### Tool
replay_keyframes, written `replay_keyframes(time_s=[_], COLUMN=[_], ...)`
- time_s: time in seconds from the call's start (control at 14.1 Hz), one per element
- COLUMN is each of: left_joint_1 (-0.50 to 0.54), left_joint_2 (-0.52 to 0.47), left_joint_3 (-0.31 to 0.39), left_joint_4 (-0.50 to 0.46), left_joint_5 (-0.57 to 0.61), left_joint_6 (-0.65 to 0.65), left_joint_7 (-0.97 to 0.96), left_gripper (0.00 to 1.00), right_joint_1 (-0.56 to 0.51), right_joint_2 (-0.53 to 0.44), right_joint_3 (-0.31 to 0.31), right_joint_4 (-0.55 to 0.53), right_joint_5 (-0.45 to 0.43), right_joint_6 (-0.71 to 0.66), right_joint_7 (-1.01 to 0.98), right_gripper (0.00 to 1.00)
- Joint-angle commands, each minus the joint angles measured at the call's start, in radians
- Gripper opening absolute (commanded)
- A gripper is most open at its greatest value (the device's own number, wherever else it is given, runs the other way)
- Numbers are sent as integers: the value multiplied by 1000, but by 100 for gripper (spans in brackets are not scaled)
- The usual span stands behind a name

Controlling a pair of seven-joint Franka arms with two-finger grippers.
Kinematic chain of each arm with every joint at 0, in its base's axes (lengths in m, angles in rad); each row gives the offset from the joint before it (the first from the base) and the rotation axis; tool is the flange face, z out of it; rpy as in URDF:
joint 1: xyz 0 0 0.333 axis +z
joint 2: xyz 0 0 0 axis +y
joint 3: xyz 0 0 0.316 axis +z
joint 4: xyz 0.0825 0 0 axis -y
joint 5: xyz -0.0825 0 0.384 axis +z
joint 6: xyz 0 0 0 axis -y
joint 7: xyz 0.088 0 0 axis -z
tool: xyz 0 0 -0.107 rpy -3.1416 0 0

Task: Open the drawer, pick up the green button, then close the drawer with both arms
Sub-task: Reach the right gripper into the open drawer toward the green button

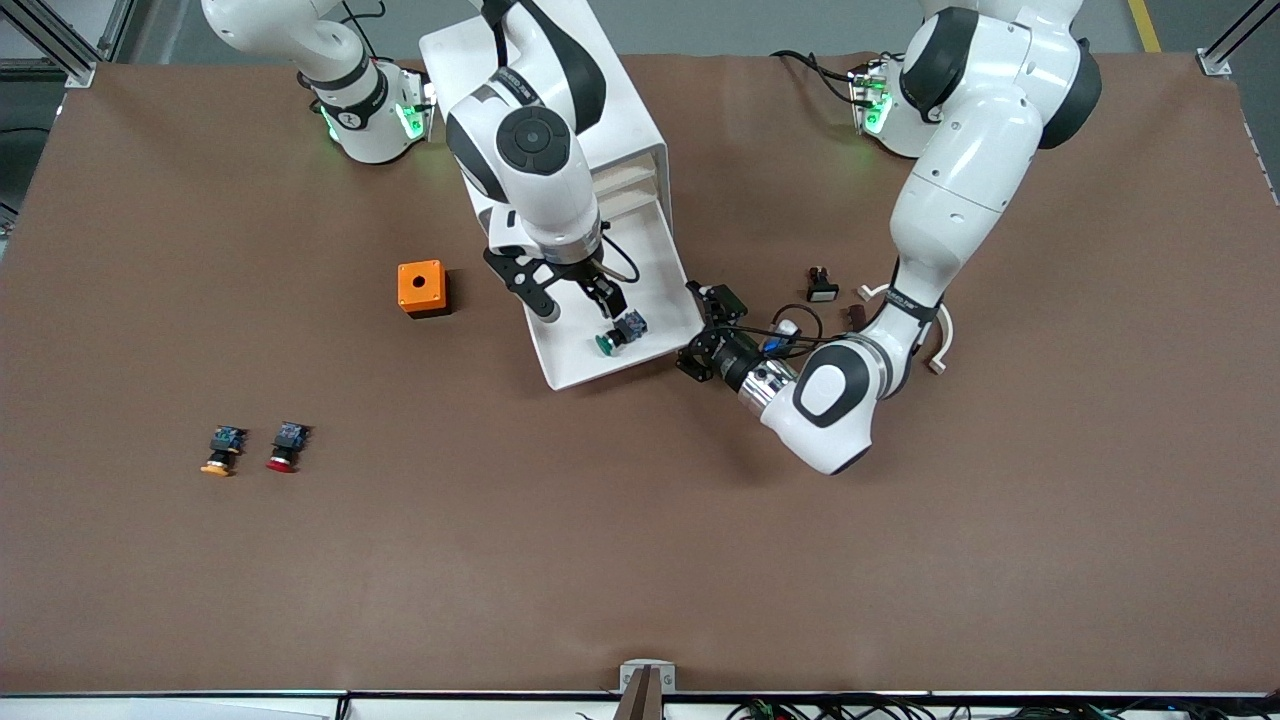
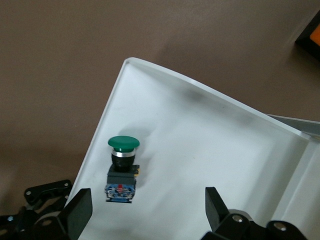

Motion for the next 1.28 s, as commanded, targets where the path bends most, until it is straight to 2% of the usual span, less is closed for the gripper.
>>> replay_keyframes(time_s=[0.0,0.5,1.06,1.21], left_joint_1=[-26,-13,31,51], left_joint_2=[25,74,96,94], left_joint_3=[-5,-7,-5,-5], left_joint_4=[1,-4,-4,-2], left_joint_5=[-16,-82,-111,-113], left_joint_6=[36,44,27,25], left_joint_7=[-65,-308,-386,-385], left_gripper=[99,99,99,99], right_joint_1=[10,41,68,68], right_joint_2=[55,169,244,267], right_joint_3=[-1,-1,-3,-3], right_joint_4=[60,98,132,155], right_joint_5=[-16,-17,-19,-17], right_joint_6=[10,85,94,94], right_joint_7=[48,107,111,111], right_gripper=[100,99,92,85])
